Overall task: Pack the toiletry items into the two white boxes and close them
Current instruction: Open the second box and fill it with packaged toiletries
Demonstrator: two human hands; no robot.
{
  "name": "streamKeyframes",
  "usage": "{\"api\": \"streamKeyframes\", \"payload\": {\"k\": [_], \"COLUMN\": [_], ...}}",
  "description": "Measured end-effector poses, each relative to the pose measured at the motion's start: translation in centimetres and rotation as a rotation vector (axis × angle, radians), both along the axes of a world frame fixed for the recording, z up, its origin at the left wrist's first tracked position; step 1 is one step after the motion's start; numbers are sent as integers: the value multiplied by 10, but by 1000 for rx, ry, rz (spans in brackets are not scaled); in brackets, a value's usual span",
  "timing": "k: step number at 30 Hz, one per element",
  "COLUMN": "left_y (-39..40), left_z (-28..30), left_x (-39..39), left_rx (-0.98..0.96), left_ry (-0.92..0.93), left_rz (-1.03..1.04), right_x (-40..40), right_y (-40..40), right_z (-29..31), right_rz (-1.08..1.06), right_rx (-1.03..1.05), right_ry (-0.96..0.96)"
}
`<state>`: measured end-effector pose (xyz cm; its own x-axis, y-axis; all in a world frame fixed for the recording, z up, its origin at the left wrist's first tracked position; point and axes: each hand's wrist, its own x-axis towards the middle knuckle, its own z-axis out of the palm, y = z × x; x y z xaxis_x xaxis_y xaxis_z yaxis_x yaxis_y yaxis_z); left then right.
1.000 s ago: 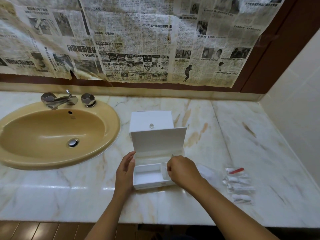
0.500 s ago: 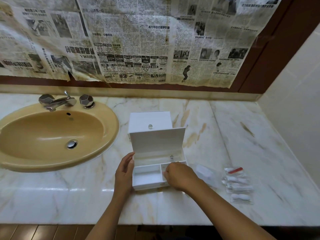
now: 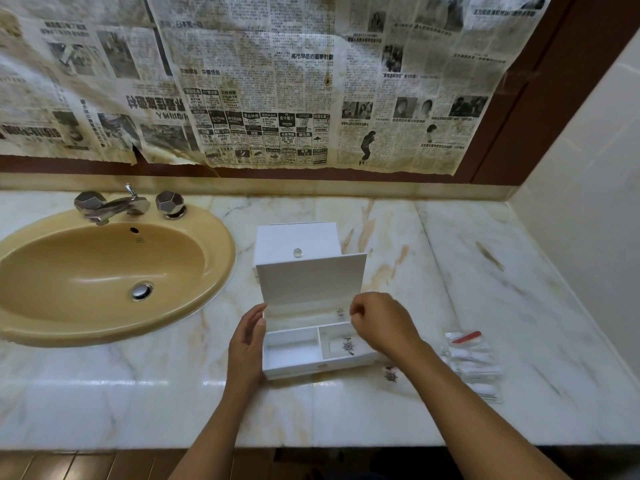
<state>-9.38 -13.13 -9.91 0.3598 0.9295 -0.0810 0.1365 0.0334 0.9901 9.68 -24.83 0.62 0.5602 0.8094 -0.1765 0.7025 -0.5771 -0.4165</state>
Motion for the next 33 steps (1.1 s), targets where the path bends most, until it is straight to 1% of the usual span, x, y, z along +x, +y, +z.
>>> {"api": "streamKeyframes", "payload": {"k": [2,8,12,24,33], "left_y": [0,-3,-3,-3,-3], "left_z": [1,5,7,8,9], "left_x": [0,0,0,-1,-2], "left_rx": [-3,-22,-17,-27,-34], "left_ry": [0,-17,-24,-30,-28], "left_rz": [-1,1,0,-10,-13], "right_x": [12,39,43,33,34], "right_y": [-4,-22,-29,-31,-31], "right_z": [1,-7,-12,-35,-29], "right_rz": [-47,-73,-71,-165,-208], "right_rx": [-26,-363,-480,-379,-333], "right_ry": [-36,-75,-83,-98,-118]}}
